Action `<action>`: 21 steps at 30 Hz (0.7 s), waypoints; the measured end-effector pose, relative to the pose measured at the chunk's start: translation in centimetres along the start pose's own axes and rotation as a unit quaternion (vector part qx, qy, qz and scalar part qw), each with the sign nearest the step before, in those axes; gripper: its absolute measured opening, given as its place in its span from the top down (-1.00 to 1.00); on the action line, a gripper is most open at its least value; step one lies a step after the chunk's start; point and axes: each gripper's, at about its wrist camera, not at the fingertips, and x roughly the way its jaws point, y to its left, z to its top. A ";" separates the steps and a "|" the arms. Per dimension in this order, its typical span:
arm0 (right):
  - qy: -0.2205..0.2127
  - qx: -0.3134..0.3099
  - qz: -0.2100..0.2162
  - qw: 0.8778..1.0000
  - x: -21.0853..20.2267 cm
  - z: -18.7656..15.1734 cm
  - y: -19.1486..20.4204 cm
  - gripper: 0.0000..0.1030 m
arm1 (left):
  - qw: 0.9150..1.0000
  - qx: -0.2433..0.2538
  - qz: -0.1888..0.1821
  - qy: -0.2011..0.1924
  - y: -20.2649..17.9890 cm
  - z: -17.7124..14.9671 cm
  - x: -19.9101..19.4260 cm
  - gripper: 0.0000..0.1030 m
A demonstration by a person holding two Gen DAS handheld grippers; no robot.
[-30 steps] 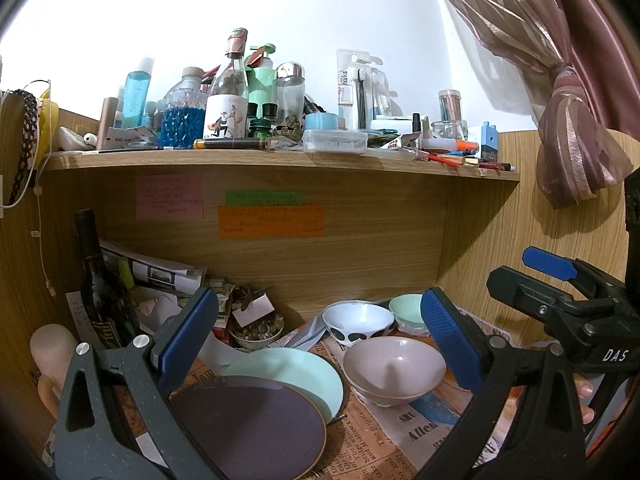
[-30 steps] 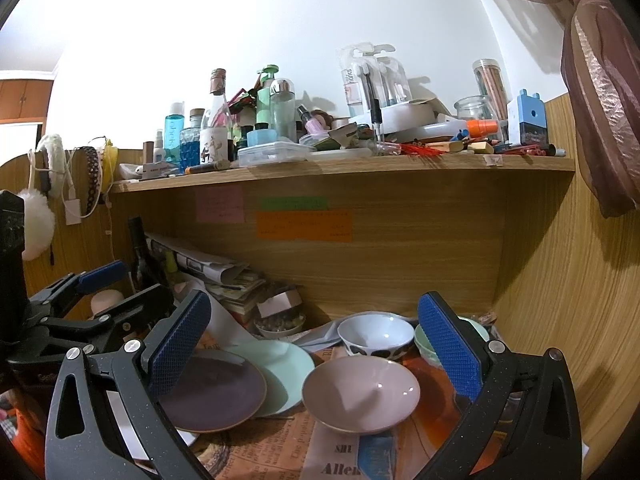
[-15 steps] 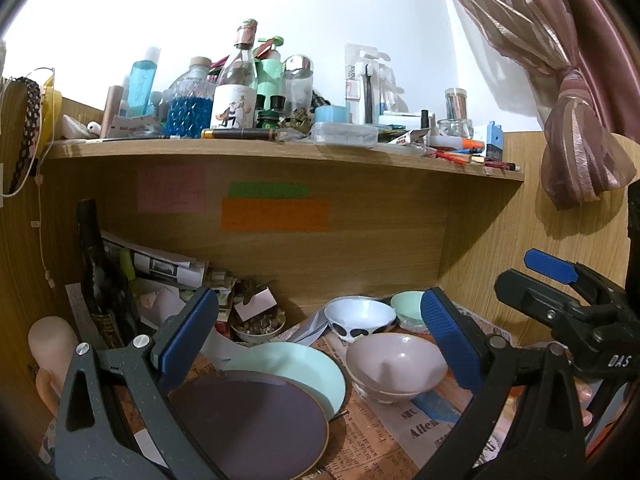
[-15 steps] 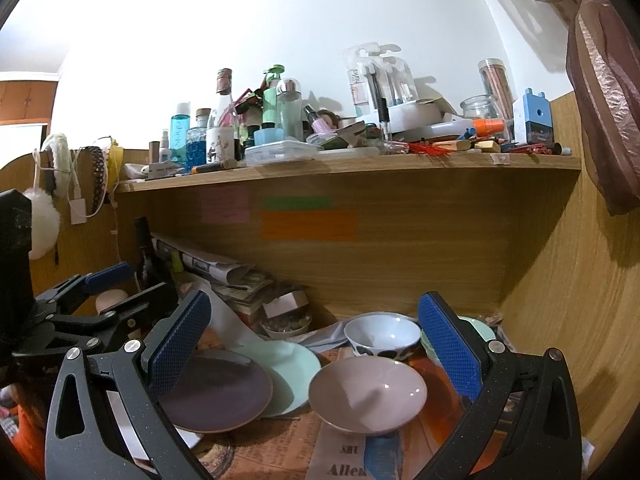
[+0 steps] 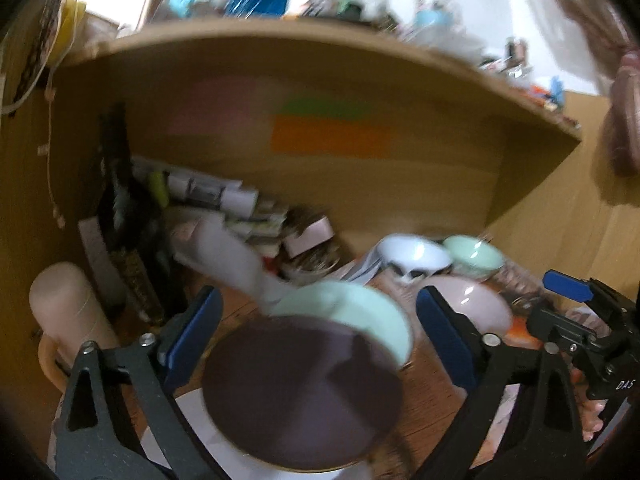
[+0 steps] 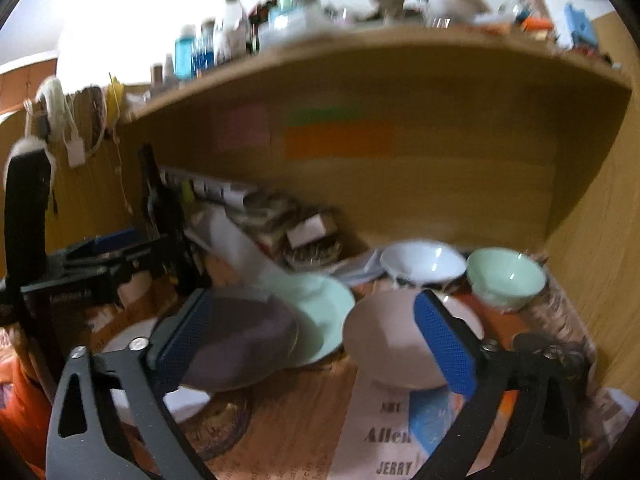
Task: Organize plates and bowls
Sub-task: 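Reach down and grasp the dark purple plate rim with the left gripper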
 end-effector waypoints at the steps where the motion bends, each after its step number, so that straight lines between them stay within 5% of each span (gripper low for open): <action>1: 0.012 0.001 0.004 1.000 0.6 -0.3 0.0 -0.70 | 1.000 -0.001 0.004 0.011 0.5 -0.2 0.5 -0.71; 7: 0.079 0.019 0.031 0.996 4.3 -1.9 0.4 -0.21 | 0.996 -0.011 0.018 0.087 4.3 -2.1 3.5 -0.27; 21: 0.176 0.066 0.042 0.981 9.8 -4.5 1.2 0.19 | 0.982 -0.031 0.016 0.188 9.1 -4.9 7.6 0.13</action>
